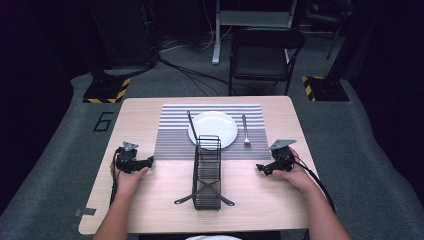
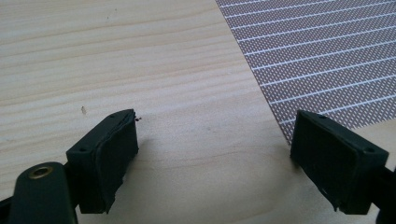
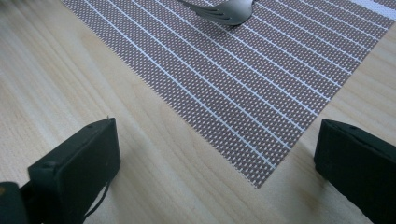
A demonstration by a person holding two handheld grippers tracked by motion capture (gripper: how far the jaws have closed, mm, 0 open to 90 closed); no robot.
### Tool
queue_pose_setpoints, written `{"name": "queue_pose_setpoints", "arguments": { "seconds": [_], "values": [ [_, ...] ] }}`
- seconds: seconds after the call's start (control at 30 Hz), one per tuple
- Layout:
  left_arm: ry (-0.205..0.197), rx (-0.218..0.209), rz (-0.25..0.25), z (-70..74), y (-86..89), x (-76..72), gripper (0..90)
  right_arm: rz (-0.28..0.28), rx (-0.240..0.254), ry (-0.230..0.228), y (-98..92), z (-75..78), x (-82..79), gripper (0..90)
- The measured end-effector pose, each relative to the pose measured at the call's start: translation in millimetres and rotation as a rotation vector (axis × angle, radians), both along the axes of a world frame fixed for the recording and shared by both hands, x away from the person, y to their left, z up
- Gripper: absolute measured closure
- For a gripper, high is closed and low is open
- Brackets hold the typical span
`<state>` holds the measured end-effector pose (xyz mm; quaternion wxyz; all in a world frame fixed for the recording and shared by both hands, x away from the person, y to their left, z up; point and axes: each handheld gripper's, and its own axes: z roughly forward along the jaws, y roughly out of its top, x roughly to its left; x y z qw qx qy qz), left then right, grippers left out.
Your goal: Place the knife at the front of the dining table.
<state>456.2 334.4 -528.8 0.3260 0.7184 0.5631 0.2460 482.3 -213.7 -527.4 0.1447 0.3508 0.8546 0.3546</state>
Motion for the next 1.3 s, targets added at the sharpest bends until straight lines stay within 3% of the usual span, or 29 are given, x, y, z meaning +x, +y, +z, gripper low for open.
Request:
{"name": "queue_pose_setpoints", "arguments": {
  "seconds": [0.5,0.73,0.77,0.9,0.93,1.3],
  "values": [
    [0.003,-0.006,0.004,0.5,-0.4,0.1,16.0,-0.001,-0.001,-0.001,0.0,0.0,-0.2,0.0],
    [-0.007,-0.007,0.018,1.6,-1.8,-1.6,23.1,-0.001,-0.001,-0.001,0.0,0.0,-0.2,0.0],
    [0.007,0.006,0.009,3.1,-1.1,-2.2,24.6,0.0,-0.001,-0.001,0.0,0.0,-0.2,0.0],
    [0.011,-0.015,0.021,4.5,-3.4,-2.7,29.3,0.0,-0.001,-0.001,0.0,0.0,-0.1,0.0],
    [0.023,-0.019,0.015,6.4,-4.0,-3.1,29.8,-0.001,-0.001,-0.001,0.0,0.0,-0.2,0.0],
    [-0.005,-0.027,-0.031,21.3,-14.6,-10.6,37.3,0.0,-0.001,-0.001,0.0,0.0,-0.2,0.0]
  ]
}}
